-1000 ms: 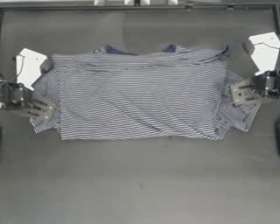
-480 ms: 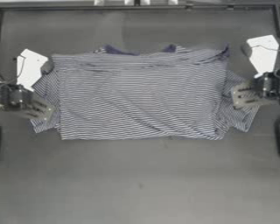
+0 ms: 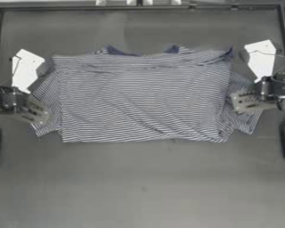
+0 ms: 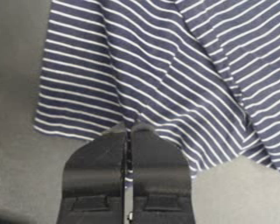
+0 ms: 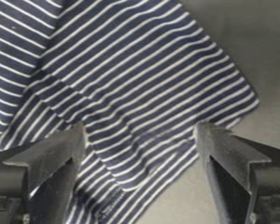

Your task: Fold shirt

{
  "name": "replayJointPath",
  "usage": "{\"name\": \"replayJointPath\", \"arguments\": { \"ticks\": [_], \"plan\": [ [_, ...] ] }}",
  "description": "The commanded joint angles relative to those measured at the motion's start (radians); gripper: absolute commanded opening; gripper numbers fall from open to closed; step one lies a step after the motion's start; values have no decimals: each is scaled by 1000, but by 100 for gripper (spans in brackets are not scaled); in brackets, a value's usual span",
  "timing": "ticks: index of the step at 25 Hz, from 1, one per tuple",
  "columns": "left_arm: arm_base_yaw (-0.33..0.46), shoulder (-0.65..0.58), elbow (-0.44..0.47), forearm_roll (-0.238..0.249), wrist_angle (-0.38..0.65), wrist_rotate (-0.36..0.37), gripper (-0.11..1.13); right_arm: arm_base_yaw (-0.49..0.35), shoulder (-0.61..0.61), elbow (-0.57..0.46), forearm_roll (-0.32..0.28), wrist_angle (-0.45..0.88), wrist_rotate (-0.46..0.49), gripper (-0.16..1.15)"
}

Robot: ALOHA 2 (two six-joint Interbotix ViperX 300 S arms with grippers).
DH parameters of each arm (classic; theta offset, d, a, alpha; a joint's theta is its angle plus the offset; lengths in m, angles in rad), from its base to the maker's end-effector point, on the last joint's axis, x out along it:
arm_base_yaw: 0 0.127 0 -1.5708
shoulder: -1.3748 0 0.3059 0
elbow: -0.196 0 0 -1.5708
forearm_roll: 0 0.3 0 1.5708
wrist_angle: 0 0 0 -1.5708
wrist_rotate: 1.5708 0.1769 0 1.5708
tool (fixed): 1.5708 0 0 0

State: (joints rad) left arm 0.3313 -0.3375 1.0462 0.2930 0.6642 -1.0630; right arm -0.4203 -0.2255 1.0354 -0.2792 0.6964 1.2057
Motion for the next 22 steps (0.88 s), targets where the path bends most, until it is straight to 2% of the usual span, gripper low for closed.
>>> {"name": "replayJointPath", "arguments": {
  "ticks": [1, 7, 11, 16, 22],
  "plan": [
    [2, -29, -8, 3, 9, -2, 6, 0, 0, -2, 11, -21, 3, 100],
    [2, -43, -8, 5, 11, -2, 6, 0, 8, 15, 26, -46, 6, 98],
    [2, -58, -8, 8, 31, -2, 6, 0, 9, 17, 38, -46, 3, 89],
    [2, -80, -8, 11, 48, -2, 6, 0, 9, 14, 46, -40, 2, 61],
    [2, -86, -8, 11, 54, -2, 6, 12, 9, 8, 52, -15, -2, 14]
  ]
}}
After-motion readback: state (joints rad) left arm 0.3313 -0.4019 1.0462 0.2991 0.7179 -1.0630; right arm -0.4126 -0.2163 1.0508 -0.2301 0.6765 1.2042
